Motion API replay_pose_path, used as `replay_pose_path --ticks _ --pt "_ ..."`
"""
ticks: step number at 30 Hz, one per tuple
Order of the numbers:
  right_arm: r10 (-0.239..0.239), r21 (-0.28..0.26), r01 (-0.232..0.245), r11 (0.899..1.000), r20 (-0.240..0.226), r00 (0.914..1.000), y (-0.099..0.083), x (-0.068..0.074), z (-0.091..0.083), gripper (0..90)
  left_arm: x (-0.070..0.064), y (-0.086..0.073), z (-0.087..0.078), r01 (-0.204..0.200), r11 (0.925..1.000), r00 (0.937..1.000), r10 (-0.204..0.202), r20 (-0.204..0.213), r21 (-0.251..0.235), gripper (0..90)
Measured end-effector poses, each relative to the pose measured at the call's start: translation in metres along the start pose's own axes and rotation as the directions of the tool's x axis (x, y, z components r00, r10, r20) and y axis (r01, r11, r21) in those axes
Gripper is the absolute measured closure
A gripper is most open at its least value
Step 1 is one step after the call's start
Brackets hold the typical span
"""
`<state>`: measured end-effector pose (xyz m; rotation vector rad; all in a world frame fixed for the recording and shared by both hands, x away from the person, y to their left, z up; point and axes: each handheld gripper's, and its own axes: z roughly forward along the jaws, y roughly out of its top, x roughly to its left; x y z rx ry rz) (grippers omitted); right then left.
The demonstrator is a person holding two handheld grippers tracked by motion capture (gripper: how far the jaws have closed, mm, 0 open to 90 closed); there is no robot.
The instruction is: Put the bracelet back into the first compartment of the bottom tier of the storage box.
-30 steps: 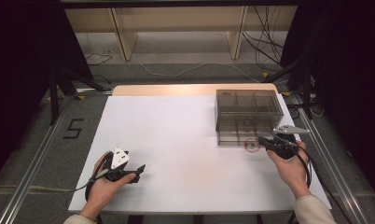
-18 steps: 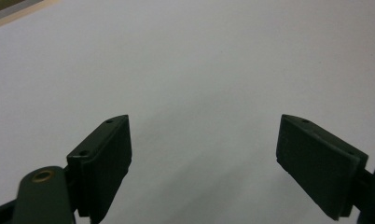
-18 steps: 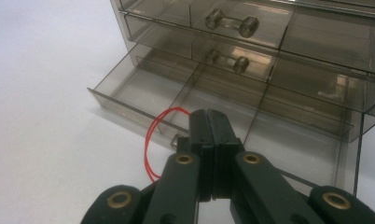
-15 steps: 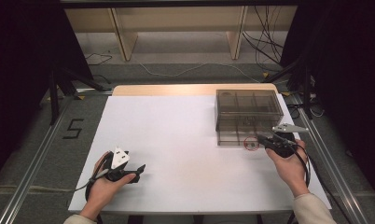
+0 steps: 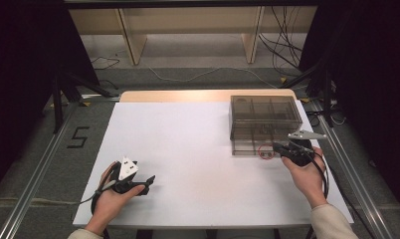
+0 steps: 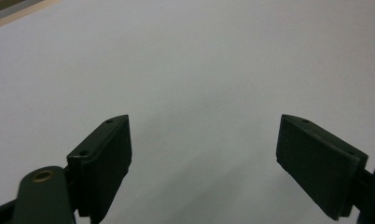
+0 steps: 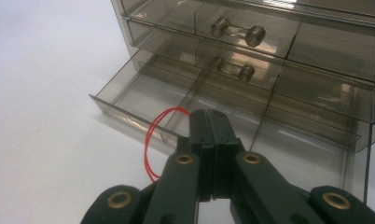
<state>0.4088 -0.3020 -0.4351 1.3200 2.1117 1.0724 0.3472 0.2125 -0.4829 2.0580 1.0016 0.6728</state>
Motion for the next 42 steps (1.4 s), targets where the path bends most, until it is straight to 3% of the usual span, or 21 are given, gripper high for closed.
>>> replay_pose_path --ticks 42 --pt "-0.007 -0.002 0.007 1.0 -0.01 0.9999 0.014 0.008 0.015 90.0 0.0 0.0 0.001 -0.004 1.0 1.0 0.004 -0.001 0.0 17.9"
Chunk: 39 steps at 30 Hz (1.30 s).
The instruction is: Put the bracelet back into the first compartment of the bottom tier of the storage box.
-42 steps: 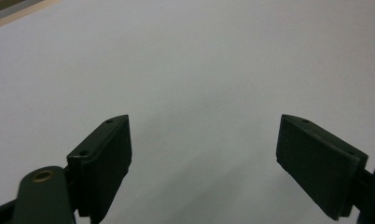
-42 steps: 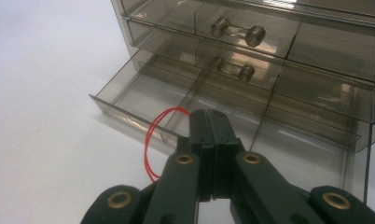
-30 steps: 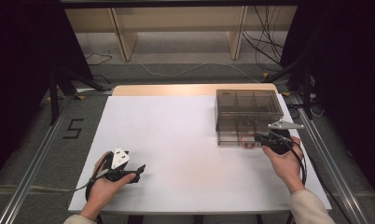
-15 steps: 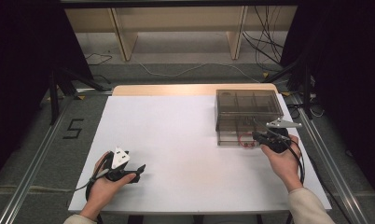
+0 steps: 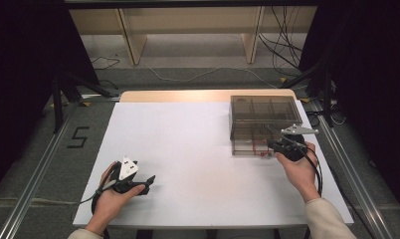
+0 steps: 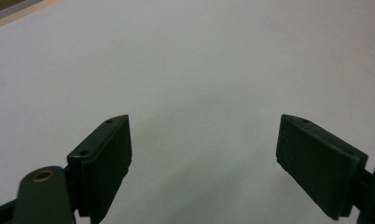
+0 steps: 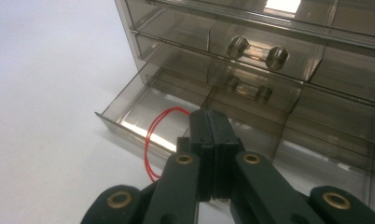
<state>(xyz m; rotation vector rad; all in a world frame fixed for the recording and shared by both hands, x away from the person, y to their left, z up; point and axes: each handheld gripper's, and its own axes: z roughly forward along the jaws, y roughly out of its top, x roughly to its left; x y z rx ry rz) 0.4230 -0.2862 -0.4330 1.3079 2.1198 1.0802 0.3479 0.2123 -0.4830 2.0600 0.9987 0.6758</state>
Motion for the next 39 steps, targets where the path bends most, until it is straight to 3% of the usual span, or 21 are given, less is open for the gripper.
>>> replay_pose_path --ticks 39 --pt "-0.002 0.003 0.002 1.0 0.001 1.0 0.009 0.004 0.013 90.0 0.0 0.0 0.0 -0.002 1.0 1.0 0.002 0.002 -0.001 18.0"
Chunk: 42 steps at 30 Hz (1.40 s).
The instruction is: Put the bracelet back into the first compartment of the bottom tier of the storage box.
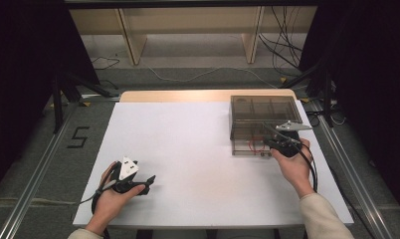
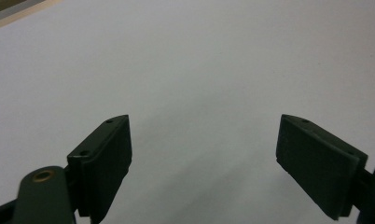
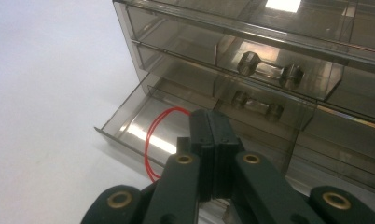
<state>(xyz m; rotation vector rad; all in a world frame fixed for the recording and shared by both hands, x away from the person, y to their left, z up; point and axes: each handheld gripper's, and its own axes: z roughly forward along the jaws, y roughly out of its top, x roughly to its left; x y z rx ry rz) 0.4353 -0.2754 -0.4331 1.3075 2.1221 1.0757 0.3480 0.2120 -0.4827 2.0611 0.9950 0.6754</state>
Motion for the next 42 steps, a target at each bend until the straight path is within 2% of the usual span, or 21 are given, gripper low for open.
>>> replay_pose_path --ticks 22,42 --pt "-0.016 0.0 0.016 1.0 0.001 0.9999 0.007 0.004 0.009 90.0 0.0 0.0 0.0 -0.001 1.0 1.0 0.001 0.0 0.0 18.0" --pt "-0.01 0.008 0.01 1.0 0.003 0.9999 0.01 0.005 0.016 90.0 0.0 0.0 0.0 -0.001 1.0 1.0 0.001 0.001 0.0 18.0"
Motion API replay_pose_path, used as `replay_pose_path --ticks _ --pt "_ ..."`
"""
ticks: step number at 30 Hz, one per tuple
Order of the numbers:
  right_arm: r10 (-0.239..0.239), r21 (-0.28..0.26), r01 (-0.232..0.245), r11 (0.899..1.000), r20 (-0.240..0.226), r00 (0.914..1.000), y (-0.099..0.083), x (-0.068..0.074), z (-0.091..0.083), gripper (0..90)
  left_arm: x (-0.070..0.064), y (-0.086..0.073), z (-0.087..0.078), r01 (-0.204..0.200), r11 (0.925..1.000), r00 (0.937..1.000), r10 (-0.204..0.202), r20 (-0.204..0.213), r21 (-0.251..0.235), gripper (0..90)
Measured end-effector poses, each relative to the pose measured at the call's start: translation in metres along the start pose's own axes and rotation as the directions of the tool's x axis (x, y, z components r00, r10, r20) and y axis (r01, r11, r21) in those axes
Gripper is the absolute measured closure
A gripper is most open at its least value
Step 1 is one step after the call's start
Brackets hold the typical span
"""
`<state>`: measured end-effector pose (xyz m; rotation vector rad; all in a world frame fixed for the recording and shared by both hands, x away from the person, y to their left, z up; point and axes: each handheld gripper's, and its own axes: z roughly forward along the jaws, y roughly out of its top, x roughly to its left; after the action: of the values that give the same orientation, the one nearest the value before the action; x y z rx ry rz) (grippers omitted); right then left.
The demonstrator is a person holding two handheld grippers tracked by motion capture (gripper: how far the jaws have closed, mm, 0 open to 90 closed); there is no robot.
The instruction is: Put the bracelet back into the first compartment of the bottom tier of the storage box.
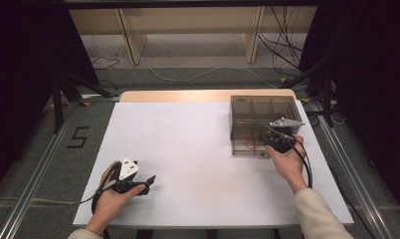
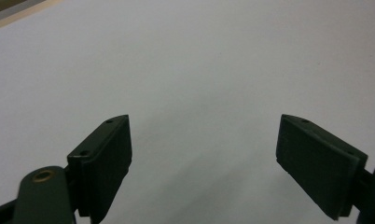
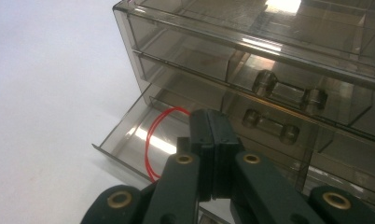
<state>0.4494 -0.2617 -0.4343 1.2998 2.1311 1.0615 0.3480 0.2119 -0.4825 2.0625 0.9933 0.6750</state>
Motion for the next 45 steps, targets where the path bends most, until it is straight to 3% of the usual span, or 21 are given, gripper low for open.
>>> replay_pose_path --ticks 45 --pt "-0.013 0.033 0.014 0.999 -0.011 0.9998 0.003 0.006 0.022 90.0 -0.001 0.0 0.001 0.001 1.0 1.0 -0.001 0.003 0.001 18.0"
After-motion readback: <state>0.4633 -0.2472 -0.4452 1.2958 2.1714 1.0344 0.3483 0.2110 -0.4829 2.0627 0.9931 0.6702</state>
